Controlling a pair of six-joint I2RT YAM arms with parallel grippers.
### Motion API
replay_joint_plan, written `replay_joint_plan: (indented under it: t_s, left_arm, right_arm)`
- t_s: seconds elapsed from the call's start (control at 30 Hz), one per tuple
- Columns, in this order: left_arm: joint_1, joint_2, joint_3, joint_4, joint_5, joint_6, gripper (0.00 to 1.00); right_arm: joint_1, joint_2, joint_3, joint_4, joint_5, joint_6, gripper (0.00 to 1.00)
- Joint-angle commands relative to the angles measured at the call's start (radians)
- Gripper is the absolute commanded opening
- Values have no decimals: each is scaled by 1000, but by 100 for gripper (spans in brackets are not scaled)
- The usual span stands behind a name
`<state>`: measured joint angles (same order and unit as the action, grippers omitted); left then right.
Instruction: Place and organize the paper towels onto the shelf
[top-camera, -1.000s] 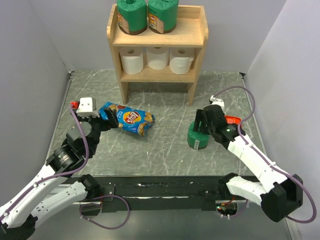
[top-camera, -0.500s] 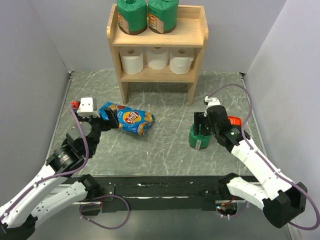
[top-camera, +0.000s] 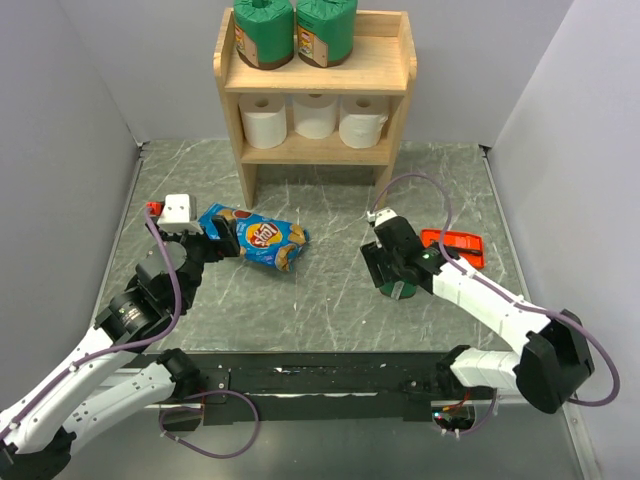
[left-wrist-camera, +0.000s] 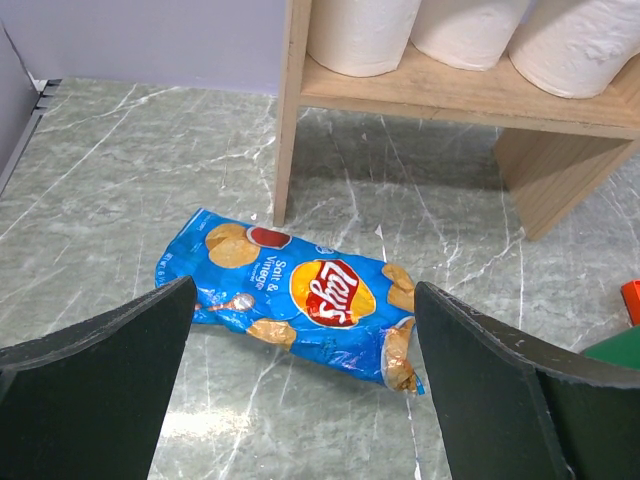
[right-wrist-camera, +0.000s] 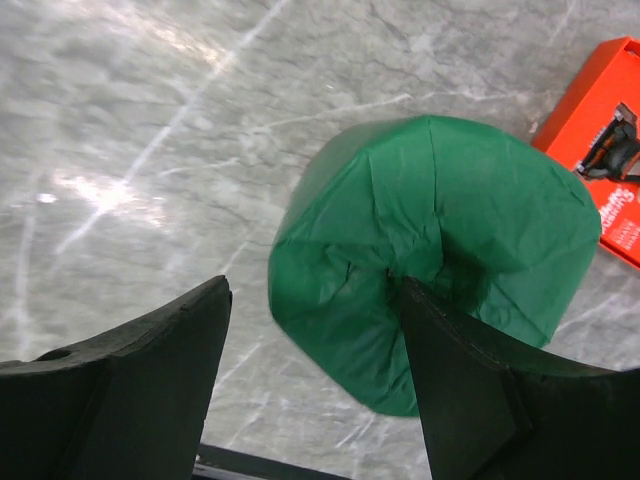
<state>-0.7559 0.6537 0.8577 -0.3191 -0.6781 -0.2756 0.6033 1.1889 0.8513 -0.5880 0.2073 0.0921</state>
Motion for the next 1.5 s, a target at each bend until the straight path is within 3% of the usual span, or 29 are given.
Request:
replay_joint_plan:
  t_s: [0.0,0.5,0.67,0.8,0.93,1.13,1.47]
  left_arm:
    - [0,3,14,25,8,-4,97]
    - [-2,-8,12,28,9,-4,96]
    - [-2,-11,10,29,9,-4,96]
    - [-2,-9,12,28,8,-4,96]
    - [-2,-14,11,29,6,-2,96]
    - [-2,-12,12,29,2,-1,96]
    - [0,-19,9,31,0,1,96]
  right_arm:
    - [23,37,42,-3,75,-31,75]
    - [47,89,23,27,116,-72,63]
    - [64,69,15,48,113,-124,53]
    - [90,14,15,59,-3,-218,48]
    - [113,0,61,1,-14,-256,47]
    - [187,-44,218,-81,9,-328,44]
    - [282,-40,720,-159,33,-567,40]
